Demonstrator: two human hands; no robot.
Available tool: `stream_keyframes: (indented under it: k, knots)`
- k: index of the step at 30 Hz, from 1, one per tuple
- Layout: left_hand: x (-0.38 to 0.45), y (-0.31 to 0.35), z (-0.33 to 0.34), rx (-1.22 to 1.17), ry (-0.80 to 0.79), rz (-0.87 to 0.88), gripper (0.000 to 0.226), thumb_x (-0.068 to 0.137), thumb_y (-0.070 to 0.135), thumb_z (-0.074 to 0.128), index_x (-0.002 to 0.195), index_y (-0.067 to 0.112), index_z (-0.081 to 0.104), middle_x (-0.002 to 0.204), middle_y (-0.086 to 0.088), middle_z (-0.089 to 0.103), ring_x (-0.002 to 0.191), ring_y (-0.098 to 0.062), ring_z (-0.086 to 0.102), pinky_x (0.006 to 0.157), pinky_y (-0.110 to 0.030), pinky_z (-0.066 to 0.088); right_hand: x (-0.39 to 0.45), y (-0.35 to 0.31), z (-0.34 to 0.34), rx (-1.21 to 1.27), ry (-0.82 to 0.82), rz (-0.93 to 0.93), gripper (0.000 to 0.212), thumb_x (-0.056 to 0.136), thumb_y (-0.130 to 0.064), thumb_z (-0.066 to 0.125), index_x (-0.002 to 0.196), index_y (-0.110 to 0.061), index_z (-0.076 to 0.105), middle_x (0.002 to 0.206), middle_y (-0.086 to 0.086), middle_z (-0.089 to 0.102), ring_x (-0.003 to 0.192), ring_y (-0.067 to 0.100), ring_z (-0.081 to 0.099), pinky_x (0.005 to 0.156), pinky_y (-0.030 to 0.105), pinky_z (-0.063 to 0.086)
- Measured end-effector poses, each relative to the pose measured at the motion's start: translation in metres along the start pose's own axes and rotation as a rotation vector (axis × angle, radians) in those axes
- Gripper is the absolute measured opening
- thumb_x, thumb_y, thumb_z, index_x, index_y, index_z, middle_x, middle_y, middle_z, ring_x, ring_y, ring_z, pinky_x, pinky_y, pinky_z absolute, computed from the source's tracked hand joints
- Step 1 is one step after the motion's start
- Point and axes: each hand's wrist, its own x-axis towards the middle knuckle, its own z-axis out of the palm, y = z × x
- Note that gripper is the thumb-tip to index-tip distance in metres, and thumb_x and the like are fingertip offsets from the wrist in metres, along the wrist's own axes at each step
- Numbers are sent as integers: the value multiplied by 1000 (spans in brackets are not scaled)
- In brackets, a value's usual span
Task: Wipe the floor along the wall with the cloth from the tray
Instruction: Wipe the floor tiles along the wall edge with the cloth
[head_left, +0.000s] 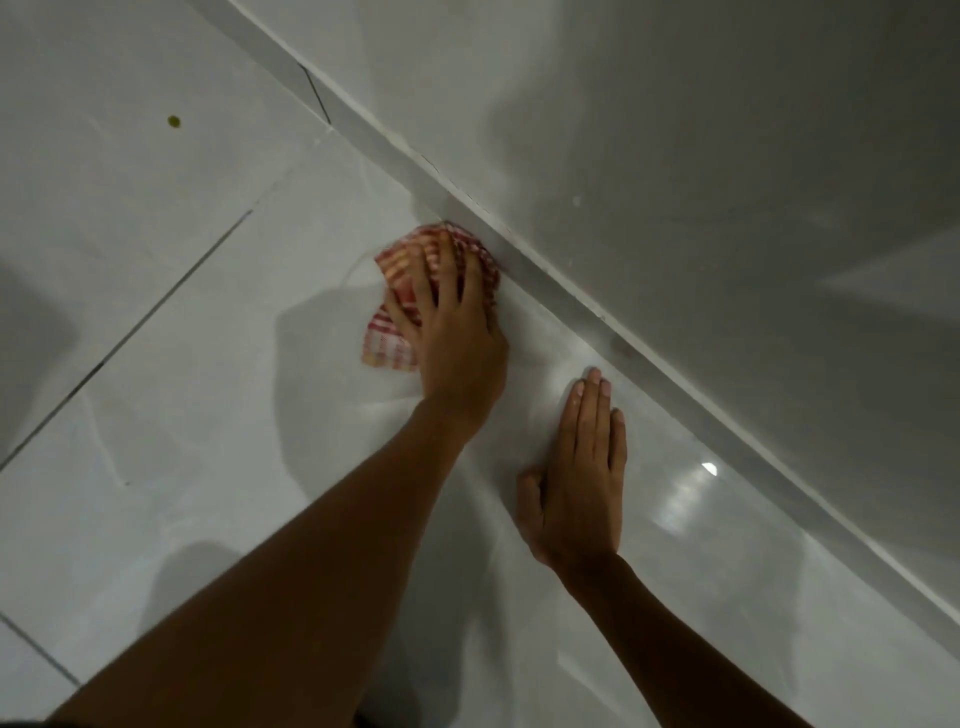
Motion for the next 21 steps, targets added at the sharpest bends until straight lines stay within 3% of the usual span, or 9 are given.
stream_keyframes:
  k: [3, 7, 11, 13, 15, 17, 21]
  knots:
    - [-26, 5, -3, 28, -75, 135, 68, 95, 11, 55, 161, 20, 40, 173, -13, 33, 161, -43, 20, 127, -75, 8, 0, -3, 0, 8, 1, 16, 99, 90, -33, 52, 171, 8, 14, 184, 23, 8, 174, 35, 2, 141, 53, 6]
    - [-43, 3, -7, 58, -215, 284, 66, 100, 21, 56, 163, 22, 37, 174, -13, 30, 162, -46, 17, 127, -73, 4, 1, -11, 1, -42, -57, 51, 101, 94, -41, 53, 173, 6, 11, 185, 22, 3, 174, 34, -2, 141, 53, 1]
    - [-19, -42, -23, 194, -240, 597, 70, 95, 30, 62, 161, 25, 40, 170, -9, 39, 159, -42, 30, 127, -70, 20, 0, -6, -7, -68, -117, 6, 107, 91, -49, 49, 174, 3, 6, 185, 20, 0, 174, 35, -6, 140, 50, -9]
    - [9, -64, -28, 208, -128, 478, 64, 100, 32, 54, 162, 23, 39, 170, -10, 40, 156, -44, 34, 126, -68, 23, 0, -4, -8, -83, -103, -26, 107, 90, -47, 49, 173, 4, 7, 185, 21, 0, 174, 36, -5, 141, 54, -4]
    - [38, -68, -30, 171, -50, 197, 60, 108, 35, 40, 166, 23, 30, 175, -8, 28, 161, -42, 23, 130, -65, 12, 0, -3, -4, -77, -82, -24, 106, 90, -47, 50, 173, 5, 9, 185, 20, 2, 174, 36, -2, 141, 55, -1]
    - [49, -43, -23, 45, -7, -3, 62, 108, 32, 39, 167, 19, 26, 177, -8, 22, 164, -42, 12, 130, -65, 1, 0, -2, 1, -102, -66, -12, 104, 92, -49, 49, 173, 5, 12, 184, 21, 5, 173, 38, 2, 141, 55, 1]
    - [18, 6, -6, -56, 38, -90, 65, 102, 21, 48, 164, 10, 32, 174, -16, 29, 161, -45, 18, 130, -68, 4, -1, -2, 5, -209, -70, -29, 102, 93, -48, 47, 172, 7, 14, 184, 24, 9, 172, 41, 9, 139, 61, 8]
